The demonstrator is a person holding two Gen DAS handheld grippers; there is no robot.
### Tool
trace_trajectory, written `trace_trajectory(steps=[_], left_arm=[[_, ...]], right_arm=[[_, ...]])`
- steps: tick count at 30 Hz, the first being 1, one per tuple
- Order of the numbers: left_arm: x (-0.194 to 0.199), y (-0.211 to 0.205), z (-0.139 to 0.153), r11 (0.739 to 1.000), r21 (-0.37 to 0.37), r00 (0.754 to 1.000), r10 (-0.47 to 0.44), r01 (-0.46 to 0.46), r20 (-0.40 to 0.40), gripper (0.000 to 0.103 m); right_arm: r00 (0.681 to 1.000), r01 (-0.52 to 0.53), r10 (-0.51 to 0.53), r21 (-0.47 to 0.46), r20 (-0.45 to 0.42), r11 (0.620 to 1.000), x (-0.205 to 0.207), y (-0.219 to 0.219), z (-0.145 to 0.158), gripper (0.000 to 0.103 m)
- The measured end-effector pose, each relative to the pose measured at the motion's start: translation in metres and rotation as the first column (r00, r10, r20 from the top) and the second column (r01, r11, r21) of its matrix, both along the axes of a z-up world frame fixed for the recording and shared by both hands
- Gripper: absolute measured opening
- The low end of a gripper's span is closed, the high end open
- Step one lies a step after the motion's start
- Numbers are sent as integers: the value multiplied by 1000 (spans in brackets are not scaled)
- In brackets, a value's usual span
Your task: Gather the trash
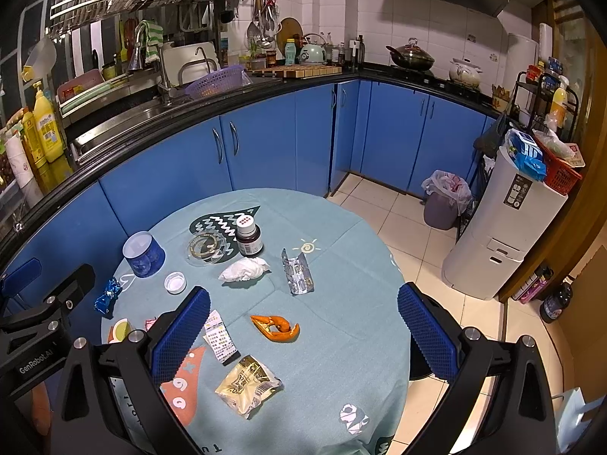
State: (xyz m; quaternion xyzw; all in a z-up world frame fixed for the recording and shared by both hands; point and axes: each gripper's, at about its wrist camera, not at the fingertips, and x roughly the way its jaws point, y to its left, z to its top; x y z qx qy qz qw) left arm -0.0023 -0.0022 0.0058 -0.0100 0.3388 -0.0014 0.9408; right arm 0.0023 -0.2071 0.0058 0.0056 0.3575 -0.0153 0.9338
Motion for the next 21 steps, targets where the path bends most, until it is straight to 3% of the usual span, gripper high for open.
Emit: trace_trajectory(steps=[15,21], left_arm=[[1,2,-5,1000,6,1000,8,-8,-24,100],[21,4,-34,999,44,986,31,-24,-165,100]], right_arm=[[1000,-2,2,16,-29,1000,1,1,-4,97],[972,7,9,65,-233,998,25,-6,-48,97]])
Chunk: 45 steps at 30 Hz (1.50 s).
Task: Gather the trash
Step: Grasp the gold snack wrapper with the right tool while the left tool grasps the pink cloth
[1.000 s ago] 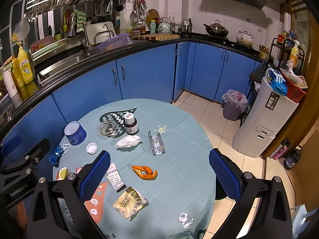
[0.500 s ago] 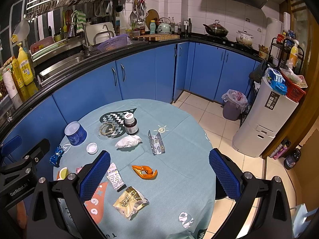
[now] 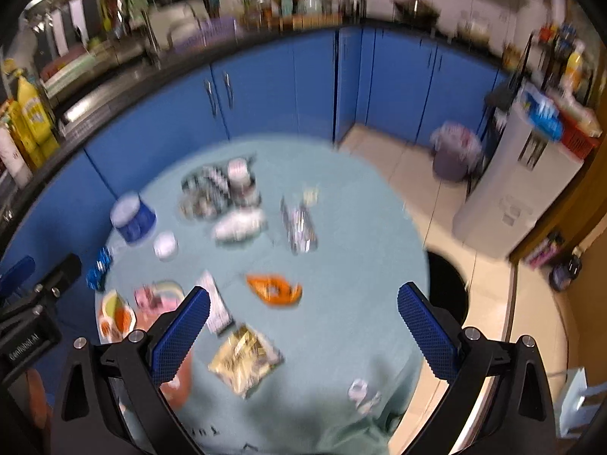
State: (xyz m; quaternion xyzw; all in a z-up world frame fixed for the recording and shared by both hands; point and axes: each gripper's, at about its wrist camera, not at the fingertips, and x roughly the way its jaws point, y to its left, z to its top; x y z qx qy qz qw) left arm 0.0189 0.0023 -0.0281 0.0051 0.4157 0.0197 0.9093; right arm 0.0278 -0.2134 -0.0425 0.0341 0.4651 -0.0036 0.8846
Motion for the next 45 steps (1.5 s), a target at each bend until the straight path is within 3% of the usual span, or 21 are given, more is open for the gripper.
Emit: trace_trajectory(steps=[4,9,28,33,35,36,38,39,41,43,45], left_arm=[[15,1,-35,998,-26,991,-57,54,-122,100],[26,13,-71,997,-65,974,-57,44,-219,100],[71,25,-134,997,-77,932,-36,8,-361,100],[74,17,-140,999,-10,932,-33,31,-361,99],[72,12,-141,999,20,932,-32,42,-361,94],[71,8,-143,997,52,932,-33,55,-361,83],[73,7,-153,997,8,905,-67,77,-420,51],[74,7,-158,997,9,898,-61,72,-435,51],[74,7,-154,997,-6,908,-69,73,-414,45],[73,5,-154,997,4,909,-70,79,-411,42],[71,6,-149,997,-10,915,-76,78,-396,33]], right_arm=[[984,-32,41,52,-176,998,13,4,-44,97],[956,-104,114,51,-269,993,19,19,-79,97],[892,-192,195,50,-407,980,36,58,-136,97],[887,-214,207,29,-412,976,40,67,-140,96],[884,-225,215,27,-414,974,41,74,-142,92],[883,-230,222,31,-414,973,42,76,-143,90],[879,-243,241,49,-411,969,43,84,-145,74],[878,-250,250,52,-408,967,44,86,-144,70],[885,-260,249,26,-394,965,46,91,-143,51],[887,-259,244,15,-393,966,47,90,-142,46],[890,-253,240,19,-387,967,47,89,-142,39]])
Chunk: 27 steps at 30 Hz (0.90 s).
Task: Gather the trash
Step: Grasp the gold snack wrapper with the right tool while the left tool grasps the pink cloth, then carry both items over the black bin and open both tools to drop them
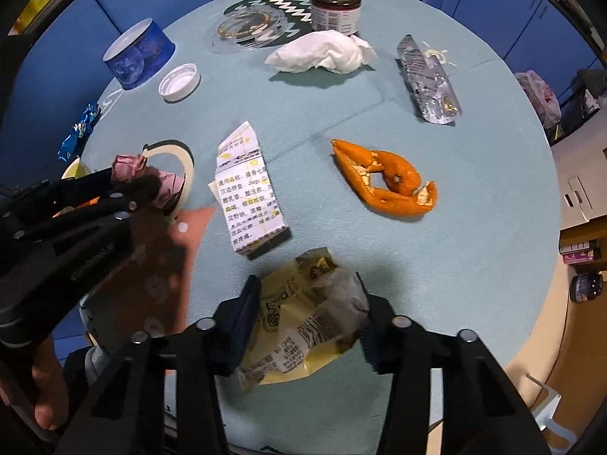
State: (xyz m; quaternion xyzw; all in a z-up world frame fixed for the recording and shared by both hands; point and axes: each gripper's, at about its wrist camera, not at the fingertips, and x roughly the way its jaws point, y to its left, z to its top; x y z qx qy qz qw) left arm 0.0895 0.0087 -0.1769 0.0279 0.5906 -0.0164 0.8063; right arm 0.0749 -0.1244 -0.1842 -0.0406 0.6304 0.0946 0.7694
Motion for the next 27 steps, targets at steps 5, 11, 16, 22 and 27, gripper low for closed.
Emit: trace_trajectory(steps=[5,11,16,22,27], left_arm=[[-8,0,17,1000,1,999,2,-2,44,20],[-15,-19,38,999,51,992,-18,12,127,20],[-21,-24,50,999,38,985,-10,4,173,20],[-30,-25,72,1000,-1,968,7,-6,253,20],[-32,-37,88,1000,-7,951,-13,16,310,20]], right_arm=[[999,0,0,3,47,1000,0,-6,17,22],[996,25,-27,24,83,999,-5,-23,27,19],[990,33,-35,14,134,999,-18,-32,43,18],[973,54,-54,9,223,999,-29,-46,66,18],[965,74,-77,20,251,997,-31,-57,72,18]])
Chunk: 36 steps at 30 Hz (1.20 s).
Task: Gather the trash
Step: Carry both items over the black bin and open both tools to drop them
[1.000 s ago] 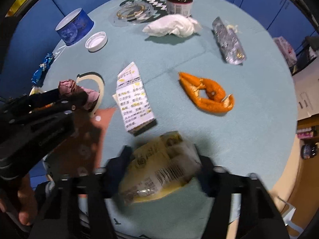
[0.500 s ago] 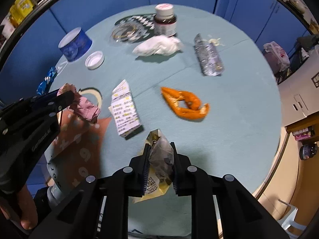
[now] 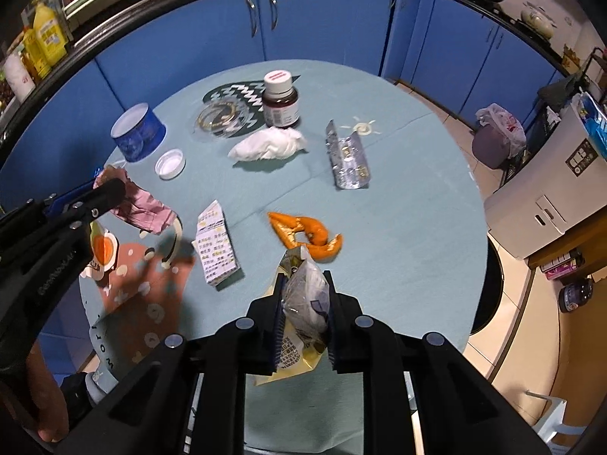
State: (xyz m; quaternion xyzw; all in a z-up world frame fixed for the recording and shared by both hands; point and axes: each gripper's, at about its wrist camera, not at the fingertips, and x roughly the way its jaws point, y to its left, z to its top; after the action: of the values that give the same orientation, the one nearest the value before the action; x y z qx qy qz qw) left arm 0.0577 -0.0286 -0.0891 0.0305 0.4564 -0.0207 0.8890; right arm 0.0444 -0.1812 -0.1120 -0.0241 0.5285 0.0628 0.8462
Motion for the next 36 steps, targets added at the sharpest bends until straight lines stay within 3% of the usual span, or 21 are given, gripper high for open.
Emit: trace_trajectory(steps=[11,20,28,36], left_arm=[[18,-76,17,993,2,992,-118,118,53,20],[42,-165,23,969,-16,967,-243,245,77,20],[61,-243,22,935,-6,930,-353,355,102,20],[79,-296,15,905,-54,904,-416,422,100,23]], right_arm=[[990,119,-119,4,69,993,6,-71,16,18],[961,250,-252,28,113,968,22,-150,23,18],[929,349,-351,39,118,936,43,-213,12,18],[905,418,-420,37,67,907,55,-261,-13,23]])
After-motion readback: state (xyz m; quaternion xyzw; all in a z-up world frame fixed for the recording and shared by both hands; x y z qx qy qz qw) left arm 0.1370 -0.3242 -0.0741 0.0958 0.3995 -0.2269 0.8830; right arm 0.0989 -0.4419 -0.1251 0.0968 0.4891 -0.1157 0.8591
